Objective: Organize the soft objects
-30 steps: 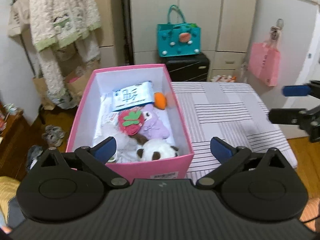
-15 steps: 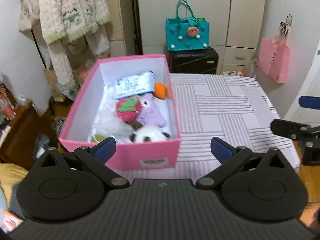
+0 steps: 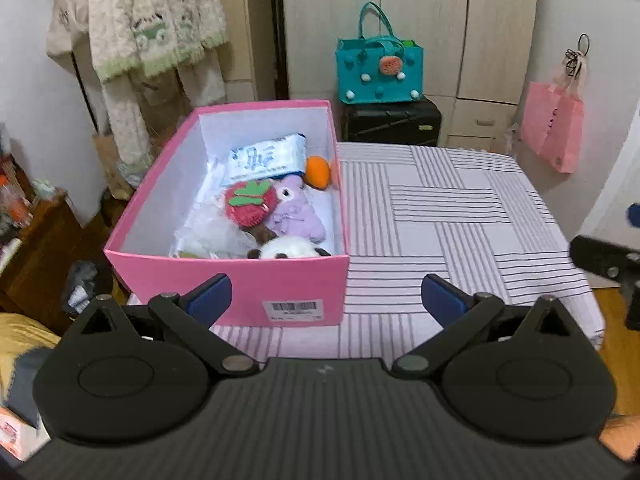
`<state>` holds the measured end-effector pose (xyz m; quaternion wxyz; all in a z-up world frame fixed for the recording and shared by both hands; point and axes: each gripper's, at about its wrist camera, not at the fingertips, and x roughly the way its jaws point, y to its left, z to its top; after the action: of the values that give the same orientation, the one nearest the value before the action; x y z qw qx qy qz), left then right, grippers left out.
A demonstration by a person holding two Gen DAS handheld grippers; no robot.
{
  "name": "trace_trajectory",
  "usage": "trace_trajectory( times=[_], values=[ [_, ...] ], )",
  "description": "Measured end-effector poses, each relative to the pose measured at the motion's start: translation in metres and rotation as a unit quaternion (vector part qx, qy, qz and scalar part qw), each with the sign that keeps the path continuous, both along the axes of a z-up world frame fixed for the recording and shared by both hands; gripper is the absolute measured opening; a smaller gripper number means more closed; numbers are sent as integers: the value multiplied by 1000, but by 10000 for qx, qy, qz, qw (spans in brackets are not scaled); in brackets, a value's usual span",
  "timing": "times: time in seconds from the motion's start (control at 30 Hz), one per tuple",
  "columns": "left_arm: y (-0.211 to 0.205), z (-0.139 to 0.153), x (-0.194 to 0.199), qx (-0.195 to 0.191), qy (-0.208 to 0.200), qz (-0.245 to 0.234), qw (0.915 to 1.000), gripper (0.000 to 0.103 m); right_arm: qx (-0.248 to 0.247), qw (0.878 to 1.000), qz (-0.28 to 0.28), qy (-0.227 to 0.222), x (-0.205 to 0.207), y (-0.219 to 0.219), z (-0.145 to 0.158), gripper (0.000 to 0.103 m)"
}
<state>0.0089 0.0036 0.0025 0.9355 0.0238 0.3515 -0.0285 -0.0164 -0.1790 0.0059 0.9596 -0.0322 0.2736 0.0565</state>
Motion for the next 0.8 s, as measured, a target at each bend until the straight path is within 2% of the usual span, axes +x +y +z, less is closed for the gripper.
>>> trace_trajectory(
  times=[0.07,0.2,0.33,0.53,0.8],
  values=[
    [-3,0,-2,66,-127,-6,9999,103,-97,9999,-63,-102,-3,2,-2,98],
    [-3,-1,-9,-43,-305,-81,9995,103,-285,9992,-141,-239,-8,5,-6,98],
    [-2,-3,-15,-24,-597,-161,9981,103,-211,9993,-128,-292,-8,1,-8,98],
    [7,-8,-14,-32,-824,-135,9965,103,-319,9980,-274,-465,-11,0,-12,98],
    [12,-15,-17,-15,-942,-194,9954,103,-25,9975,-415,-568,-12,-3,-18,98]
  ],
)
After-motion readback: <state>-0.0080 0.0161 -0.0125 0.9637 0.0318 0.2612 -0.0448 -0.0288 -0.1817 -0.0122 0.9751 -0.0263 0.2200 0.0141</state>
